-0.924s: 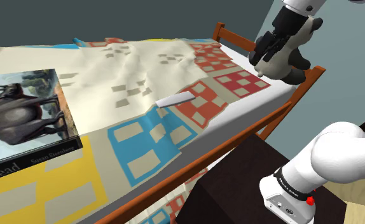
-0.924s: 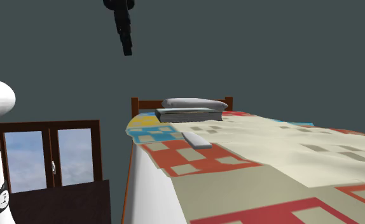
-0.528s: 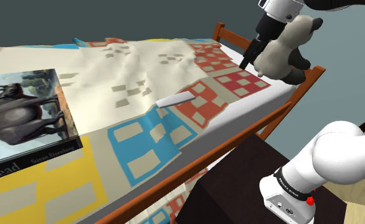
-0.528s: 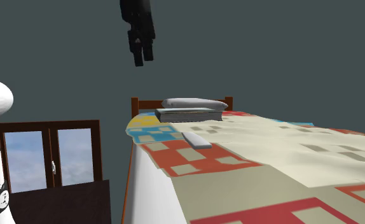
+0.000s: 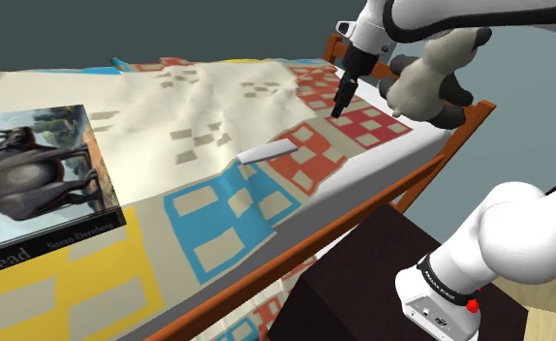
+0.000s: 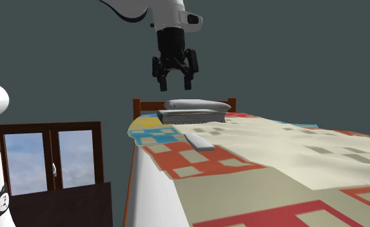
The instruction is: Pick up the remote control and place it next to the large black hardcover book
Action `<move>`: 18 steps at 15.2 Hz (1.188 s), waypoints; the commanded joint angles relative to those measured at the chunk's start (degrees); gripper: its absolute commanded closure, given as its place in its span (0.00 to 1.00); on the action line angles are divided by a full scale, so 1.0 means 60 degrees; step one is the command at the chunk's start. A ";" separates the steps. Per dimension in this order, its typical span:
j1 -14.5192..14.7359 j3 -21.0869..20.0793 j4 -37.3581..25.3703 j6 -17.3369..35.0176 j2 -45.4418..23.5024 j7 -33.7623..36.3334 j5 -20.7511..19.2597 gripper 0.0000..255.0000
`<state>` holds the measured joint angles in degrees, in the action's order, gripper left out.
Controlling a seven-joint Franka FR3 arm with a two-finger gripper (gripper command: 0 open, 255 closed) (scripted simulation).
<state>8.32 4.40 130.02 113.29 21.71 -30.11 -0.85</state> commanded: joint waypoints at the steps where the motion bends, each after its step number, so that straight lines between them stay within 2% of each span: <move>1: 0.0222 0.0111 -0.0257 0.0330 -0.0676 -0.0968 0.0015 0.00; 7: 0.0773 0.0128 -0.1171 0.1162 -0.2710 -0.3531 0.0153 0.00; 14: 0.1207 -0.0281 -0.2257 0.1875 -0.4829 -0.6201 0.0156 0.00; 16: 0.1311 -0.0450 -0.2534 0.2052 -0.5369 -0.6881 0.0089 0.00; 18: 0.1302 -0.0457 -0.2429 0.2284 -0.5495 -0.6883 0.0091 0.00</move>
<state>16.09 1.77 115.40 126.39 -10.67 -70.78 -0.26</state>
